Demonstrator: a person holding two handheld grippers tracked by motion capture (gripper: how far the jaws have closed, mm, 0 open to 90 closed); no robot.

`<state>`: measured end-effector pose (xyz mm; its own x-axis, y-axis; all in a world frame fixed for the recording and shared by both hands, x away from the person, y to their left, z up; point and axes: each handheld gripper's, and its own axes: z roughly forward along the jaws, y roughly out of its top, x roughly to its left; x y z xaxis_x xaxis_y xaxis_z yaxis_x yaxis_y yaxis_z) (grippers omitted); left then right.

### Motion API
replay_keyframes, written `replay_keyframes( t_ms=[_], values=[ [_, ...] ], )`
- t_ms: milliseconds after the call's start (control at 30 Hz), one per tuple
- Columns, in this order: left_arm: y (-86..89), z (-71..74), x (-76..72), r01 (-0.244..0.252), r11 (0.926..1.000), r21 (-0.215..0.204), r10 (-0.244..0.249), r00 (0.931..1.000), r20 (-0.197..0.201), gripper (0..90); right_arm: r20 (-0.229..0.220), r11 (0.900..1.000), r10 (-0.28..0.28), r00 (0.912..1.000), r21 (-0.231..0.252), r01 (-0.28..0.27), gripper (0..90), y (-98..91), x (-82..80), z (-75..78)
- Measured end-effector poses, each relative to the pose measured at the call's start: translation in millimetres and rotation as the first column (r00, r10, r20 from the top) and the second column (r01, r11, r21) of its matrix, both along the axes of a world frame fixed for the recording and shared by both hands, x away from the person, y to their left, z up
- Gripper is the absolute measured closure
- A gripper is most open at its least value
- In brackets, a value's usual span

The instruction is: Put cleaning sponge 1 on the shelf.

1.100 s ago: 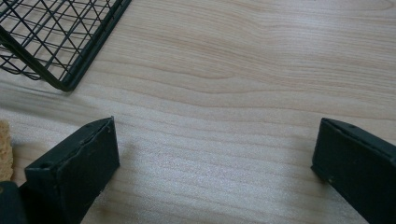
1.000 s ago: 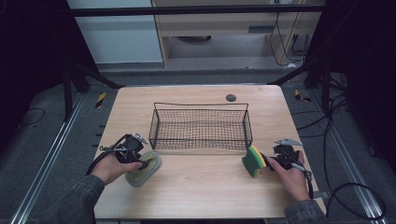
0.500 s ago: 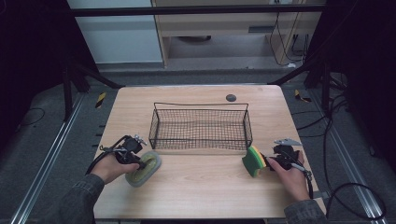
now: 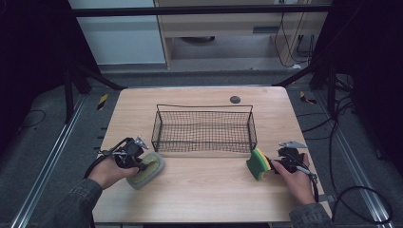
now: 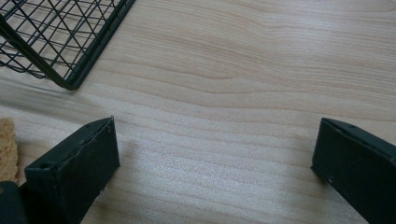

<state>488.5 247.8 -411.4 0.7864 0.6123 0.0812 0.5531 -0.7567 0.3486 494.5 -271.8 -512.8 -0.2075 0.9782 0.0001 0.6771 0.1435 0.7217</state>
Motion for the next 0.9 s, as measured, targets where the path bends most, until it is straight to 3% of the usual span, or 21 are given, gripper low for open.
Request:
replay_keyframes(
  t_ms=[133,333,367,500,533,600,633,667,700,733,800,900],
  values=[
    [3.4,8.5,-1.9,0.055,0.9981,0.027,-0.056,0.9978,0.035,70.8,0.001,1.0000,0.000,1.0000,0.003,0.000,0.7,0.3,0.1,0.1],
    [4.8,16.1,-3.7,0.108,0.9937,0.032,-0.110,0.9910,0.077,70.9,0.002,1.0000,0.003,1.0000,0.005,-0.003,0.8,0.6,0.4,0.0],
    [4.1,19.5,-4.8,0.137,0.9898,0.038,-0.140,0.9850,0.100,70.9,0.002,1.0000,0.003,1.0000,0.005,-0.003,0.7,0.6,0.4,0.0],
    [1.9,22.5,-6.6,0.166,0.9844,0.058,-0.172,0.9775,0.122,70.9,0.002,1.0000,0.001,1.0000,0.003,-0.001,0.7,0.8,0.5,0.0],
    [-1.0,23.7,-8.8,0.184,0.9803,0.072,-0.192,0.9720,0.135,70.9,0.002,1.0000,0.000,1.0000,0.005,0.000,0.8,1.0,0.5,0.0],
    [-2.5,24.8,-9.7,0.189,0.9785,0.081,-0.199,0.9700,0.139,70.9,0.003,1.0000,0.001,1.0000,0.004,-0.001,0.8,0.9,0.5,0.0],
    [-5.4,27.8,-11.8,0.203,0.9749,0.091,-0.215,0.9648,0.151,70.9,0.002,1.0000,0.001,1.0000,0.004,-0.001,0.8,0.9,0.5,0.0],
    [-5.4,27.8,-11.8,0.203,0.9749,0.091,-0.215,0.9648,0.151,70.9,0.002,1.0000,0.001,1.0000,0.004,-0.001,0.8,0.9,0.5,0.0],
    [-7.1,29.5,-13.1,0.210,0.9735,0.092,-0.222,0.9615,0.162,70.9,0.002,1.0000,0.001,1.0000,0.004,-0.001,0.8,1.0,0.4,0.1],
    [-9.9,33.6,-14.9,0.232,0.9676,0.099,-0.247,0.9528,0.177,70.9,0.002,1.0000,0.002,1.0000,0.001,-0.002,0.8,0.8,0.3,0.0],
    [-11.2,35.9,-15.0,0.235,0.9667,0.101,-0.250,0.9517,0.178,70.9,0.003,1.0000,0.002,1.0000,0.001,-0.002,0.8,0.8,0.2,0.0],
    [-16.7,44.9,-15.1,0.249,0.9601,0.128,-0.270,0.9432,0.194,70.9,0.003,1.0000,0.004,1.0000,-0.001,-0.004,0.8,0.7,0.2,0.0]
  ],
)
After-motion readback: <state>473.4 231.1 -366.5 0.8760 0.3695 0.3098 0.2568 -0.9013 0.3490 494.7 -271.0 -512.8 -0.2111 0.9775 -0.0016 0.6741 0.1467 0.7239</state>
